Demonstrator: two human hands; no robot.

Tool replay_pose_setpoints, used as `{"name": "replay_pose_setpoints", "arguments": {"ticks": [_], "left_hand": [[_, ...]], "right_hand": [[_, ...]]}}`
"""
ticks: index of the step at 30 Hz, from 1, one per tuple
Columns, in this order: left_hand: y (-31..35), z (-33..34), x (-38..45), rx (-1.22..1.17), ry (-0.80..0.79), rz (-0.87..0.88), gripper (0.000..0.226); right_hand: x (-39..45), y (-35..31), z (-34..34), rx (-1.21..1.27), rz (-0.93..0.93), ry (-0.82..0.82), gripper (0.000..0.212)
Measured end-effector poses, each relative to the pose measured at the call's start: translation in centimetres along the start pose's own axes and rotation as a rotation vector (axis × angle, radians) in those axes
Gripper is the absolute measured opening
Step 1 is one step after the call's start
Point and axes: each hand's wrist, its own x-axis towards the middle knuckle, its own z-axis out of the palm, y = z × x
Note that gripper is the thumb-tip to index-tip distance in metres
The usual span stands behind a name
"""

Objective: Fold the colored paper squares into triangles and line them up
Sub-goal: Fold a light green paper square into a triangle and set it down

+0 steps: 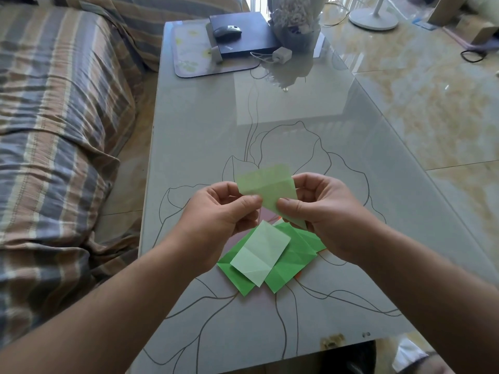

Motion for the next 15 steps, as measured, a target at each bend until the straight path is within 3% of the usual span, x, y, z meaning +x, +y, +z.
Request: {"name": "replay_pose_setpoints", "arguments": {"ticks": [15], "left_hand": [[0.03, -0.25, -0.07, 0.081, 0.002, -0.004, 0.016]], "right_hand": [[-0.17, -0.63, -0.11, -0.055, 0.022, 0.033, 0.007]]}}
